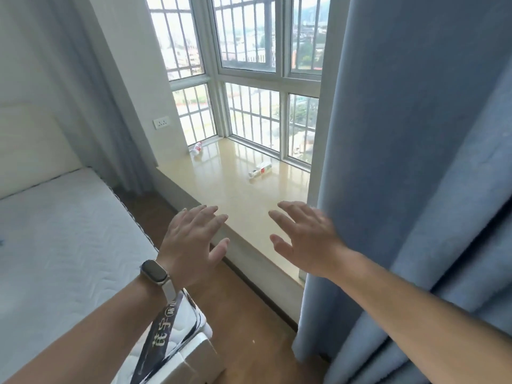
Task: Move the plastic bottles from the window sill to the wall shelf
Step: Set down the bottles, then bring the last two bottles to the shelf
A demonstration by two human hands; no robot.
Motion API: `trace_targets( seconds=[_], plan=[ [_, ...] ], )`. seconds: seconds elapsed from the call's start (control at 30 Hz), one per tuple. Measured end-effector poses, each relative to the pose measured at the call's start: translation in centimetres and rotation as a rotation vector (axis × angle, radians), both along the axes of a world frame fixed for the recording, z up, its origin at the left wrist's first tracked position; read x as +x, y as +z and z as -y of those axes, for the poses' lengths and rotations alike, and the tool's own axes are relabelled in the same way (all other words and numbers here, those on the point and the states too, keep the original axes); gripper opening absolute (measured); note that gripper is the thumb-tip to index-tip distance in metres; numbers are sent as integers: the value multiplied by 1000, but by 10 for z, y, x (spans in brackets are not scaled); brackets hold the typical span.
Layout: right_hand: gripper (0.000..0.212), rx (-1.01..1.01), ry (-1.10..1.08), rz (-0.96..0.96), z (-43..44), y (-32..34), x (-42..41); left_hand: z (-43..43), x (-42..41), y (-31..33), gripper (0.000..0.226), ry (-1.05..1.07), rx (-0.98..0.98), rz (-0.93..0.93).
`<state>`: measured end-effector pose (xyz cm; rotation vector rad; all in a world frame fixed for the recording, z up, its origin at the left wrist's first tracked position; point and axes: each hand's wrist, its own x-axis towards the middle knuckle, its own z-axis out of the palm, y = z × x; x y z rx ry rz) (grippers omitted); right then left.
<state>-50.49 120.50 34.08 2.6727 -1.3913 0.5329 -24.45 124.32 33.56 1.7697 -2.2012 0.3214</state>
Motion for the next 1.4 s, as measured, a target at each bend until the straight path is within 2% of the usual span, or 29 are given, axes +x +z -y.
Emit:
trace_targets(
  seconds=[0.2,0.33,0.8,1.13,1.4],
  plan=[
    [63,93,68,-37,50,-2,28,25,34,-6,54,73,-36,5],
    [55,89,74,-60,87,-8,50,61,56,-16,55,92,-16,-12],
    [57,41,73,-158,250,7,185,223,186,-27,52,84,-65,9],
    [55,-5,167,-132,324,13,270,275,260,-26,50,163,-133,-6],
    [53,0,227,-119,389,-5,304,323,292,-35,47,197,-136,-25]
  ],
)
